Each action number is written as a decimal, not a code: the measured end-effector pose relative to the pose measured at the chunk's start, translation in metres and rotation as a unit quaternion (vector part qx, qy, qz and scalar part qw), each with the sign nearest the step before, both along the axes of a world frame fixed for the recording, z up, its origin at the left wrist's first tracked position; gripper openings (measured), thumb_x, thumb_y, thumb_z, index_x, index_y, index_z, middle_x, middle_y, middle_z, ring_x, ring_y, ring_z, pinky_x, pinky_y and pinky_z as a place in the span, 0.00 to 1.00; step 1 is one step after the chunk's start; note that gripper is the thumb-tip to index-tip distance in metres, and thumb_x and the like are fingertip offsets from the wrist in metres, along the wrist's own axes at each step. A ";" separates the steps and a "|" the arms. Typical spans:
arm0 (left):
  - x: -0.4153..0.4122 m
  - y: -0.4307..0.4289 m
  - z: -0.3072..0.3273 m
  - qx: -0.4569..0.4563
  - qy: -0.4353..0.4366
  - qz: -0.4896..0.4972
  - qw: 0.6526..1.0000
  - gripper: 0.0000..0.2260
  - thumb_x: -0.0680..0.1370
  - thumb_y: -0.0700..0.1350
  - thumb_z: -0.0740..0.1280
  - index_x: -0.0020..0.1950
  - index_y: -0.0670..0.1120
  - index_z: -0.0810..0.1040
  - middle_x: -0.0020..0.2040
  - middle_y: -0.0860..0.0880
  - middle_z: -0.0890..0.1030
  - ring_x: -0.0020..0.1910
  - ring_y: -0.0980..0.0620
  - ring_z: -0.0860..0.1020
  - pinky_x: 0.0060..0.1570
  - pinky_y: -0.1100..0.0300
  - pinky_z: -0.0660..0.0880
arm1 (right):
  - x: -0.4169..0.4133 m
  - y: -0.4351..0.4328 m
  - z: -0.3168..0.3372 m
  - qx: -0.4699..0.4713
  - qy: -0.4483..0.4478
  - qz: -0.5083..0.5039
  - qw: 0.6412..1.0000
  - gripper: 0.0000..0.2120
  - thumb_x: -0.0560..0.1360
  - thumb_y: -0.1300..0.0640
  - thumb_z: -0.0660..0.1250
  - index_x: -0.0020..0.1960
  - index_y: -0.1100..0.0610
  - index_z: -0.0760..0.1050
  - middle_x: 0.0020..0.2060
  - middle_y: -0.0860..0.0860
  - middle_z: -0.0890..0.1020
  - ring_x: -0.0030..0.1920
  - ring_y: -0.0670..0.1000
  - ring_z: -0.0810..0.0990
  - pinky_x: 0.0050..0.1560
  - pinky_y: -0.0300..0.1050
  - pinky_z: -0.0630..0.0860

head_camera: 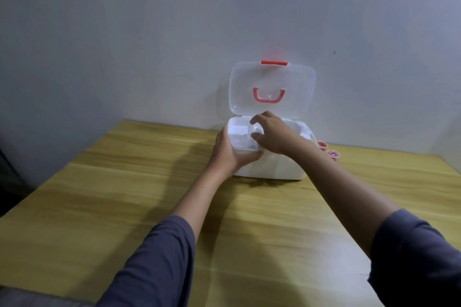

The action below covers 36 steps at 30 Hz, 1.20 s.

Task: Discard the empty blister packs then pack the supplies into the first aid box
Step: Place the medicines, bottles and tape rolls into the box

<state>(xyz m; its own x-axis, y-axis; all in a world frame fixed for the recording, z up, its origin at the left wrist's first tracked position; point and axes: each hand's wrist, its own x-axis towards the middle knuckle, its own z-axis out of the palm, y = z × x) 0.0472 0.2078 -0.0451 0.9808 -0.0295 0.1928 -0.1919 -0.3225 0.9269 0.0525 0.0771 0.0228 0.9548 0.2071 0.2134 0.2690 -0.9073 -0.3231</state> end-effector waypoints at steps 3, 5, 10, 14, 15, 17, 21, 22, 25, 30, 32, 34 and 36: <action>0.001 0.000 0.001 0.002 -0.006 0.006 1.000 0.40 0.61 0.50 0.82 0.69 0.46 0.69 0.63 0.49 0.75 0.61 0.51 0.76 0.49 0.65 0.72 | -0.007 -0.010 0.003 -0.023 -0.002 0.007 1.000 0.15 0.75 0.56 0.64 0.60 0.59 0.75 0.60 0.57 0.75 0.59 0.56 0.74 0.58 0.45 0.69; 0.001 0.001 0.003 0.002 -0.013 0.006 1.000 0.35 0.62 0.47 0.82 0.66 0.47 0.71 0.59 0.51 0.78 0.56 0.53 0.78 0.41 0.74 0.72 | -0.008 -0.013 0.004 -0.029 0.001 0.004 1.000 0.13 0.74 0.56 0.64 0.56 0.60 0.78 0.56 0.57 0.79 0.56 0.56 0.76 0.57 0.46 0.71; -0.002 0.001 0.004 0.007 -0.017 0.009 1.000 0.33 0.63 0.45 0.82 0.65 0.47 0.72 0.57 0.52 0.78 0.54 0.55 0.78 0.39 0.77 0.69 | -0.002 -0.008 -0.005 -0.040 0.007 -0.006 0.999 0.13 0.72 0.59 0.66 0.54 0.62 0.78 0.56 0.58 0.79 0.55 0.56 0.76 0.52 0.43 0.70; -0.001 0.002 0.003 0.016 -0.023 0.005 1.000 0.33 0.62 0.46 0.82 0.64 0.48 0.73 0.58 0.50 0.80 0.56 0.53 0.80 0.39 0.75 0.73 | -0.001 -0.005 -0.009 -0.021 -0.003 -0.017 1.000 0.14 0.73 0.61 0.64 0.57 0.63 0.77 0.58 0.59 0.78 0.54 0.57 0.77 0.51 0.44 0.71; -0.001 0.001 0.004 0.018 -0.019 0.006 1.000 0.33 0.62 0.46 0.82 0.63 0.48 0.73 0.58 0.51 0.80 0.56 0.54 0.80 0.39 0.75 0.73 | -0.003 -0.005 -0.007 -0.010 -0.011 -0.015 1.000 0.14 0.73 0.61 0.64 0.58 0.62 0.77 0.58 0.59 0.77 0.54 0.57 0.77 0.51 0.43 0.71; -0.003 0.002 0.006 0.027 -0.025 0.005 0.999 0.29 0.63 0.45 0.82 0.59 0.51 0.73 0.54 0.54 0.79 0.52 0.57 0.79 0.39 0.75 0.71 | -0.011 -0.006 0.000 0.033 -0.051 -0.002 0.998 0.14 0.73 0.62 0.64 0.58 0.61 0.77 0.58 0.58 0.79 0.55 0.56 0.78 0.54 0.42 0.72; -0.003 0.001 0.007 0.029 -0.042 -0.009 0.999 0.26 0.65 0.40 0.81 0.53 0.56 0.70 0.46 0.63 0.74 0.45 0.66 0.75 0.37 0.79 0.70 | -0.025 -0.028 0.019 0.191 -0.152 -0.003 0.970 0.11 0.74 0.65 0.63 0.55 0.62 0.79 0.52 0.57 0.83 0.52 0.51 0.81 0.54 0.33 0.73; -0.004 0.002 0.007 0.029 -0.037 -0.007 0.999 0.26 0.65 0.41 0.81 0.53 0.57 0.69 0.46 0.64 0.74 0.45 0.68 0.74 0.37 0.79 0.69 | -0.027 -0.037 0.021 0.221 -0.175 -0.016 0.959 0.11 0.73 0.66 0.63 0.53 0.63 0.79 0.50 0.57 0.83 0.50 0.50 0.81 0.51 0.30 0.73; -0.004 0.002 0.002 0.012 -0.015 -0.003 1.000 0.34 0.58 0.53 0.81 0.61 0.51 0.72 0.55 0.55 0.78 0.54 0.58 0.79 0.49 0.69 0.74 | -0.027 -0.080 0.013 0.285 -0.231 -0.085 0.926 0.10 0.73 0.67 0.62 0.51 0.63 0.79 0.48 0.58 0.83 0.48 0.50 0.81 0.47 0.31 0.74; -0.007 0.000 0.000 0.014 -0.020 0.016 1.000 0.47 0.54 0.62 0.76 0.70 0.48 0.69 0.65 0.48 0.76 0.64 0.49 0.76 0.64 0.50 0.75 | -0.018 -0.146 -0.053 0.294 -0.156 -0.231 0.914 0.14 0.74 0.63 0.62 0.59 0.62 0.73 0.59 0.57 0.77 0.59 0.55 0.76 0.54 0.41 0.70; -0.007 0.000 -0.001 0.020 -0.027 0.019 0.999 0.46 0.55 0.60 0.77 0.70 0.47 0.69 0.66 0.49 0.76 0.65 0.49 0.75 0.65 0.51 0.74 | -0.014 -0.158 -0.079 0.272 -0.085 -0.244 0.927 0.20 0.75 0.60 0.63 0.66 0.60 0.68 0.64 0.56 0.71 0.60 0.54 0.75 0.58 0.41 0.67; -0.007 0.000 -0.002 0.025 -0.029 0.021 0.999 0.44 0.58 0.57 0.79 0.70 0.47 0.69 0.66 0.51 0.74 0.66 0.49 0.74 0.64 0.56 0.71 | -0.003 -0.164 -0.097 0.250 -0.053 -0.241 0.936 0.22 0.74 0.58 0.63 0.68 0.59 0.66 0.66 0.57 0.69 0.60 0.56 0.75 0.62 0.45 0.69; -0.007 0.000 -0.002 0.029 -0.033 0.021 0.999 0.47 0.56 0.60 0.77 0.72 0.47 0.67 0.68 0.50 0.73 0.68 0.50 0.72 0.65 0.57 0.70 | 0.009 -0.166 -0.102 0.228 -0.042 -0.247 0.941 0.23 0.74 0.57 0.64 0.68 0.58 0.66 0.66 0.58 0.69 0.60 0.57 0.74 0.64 0.50 0.69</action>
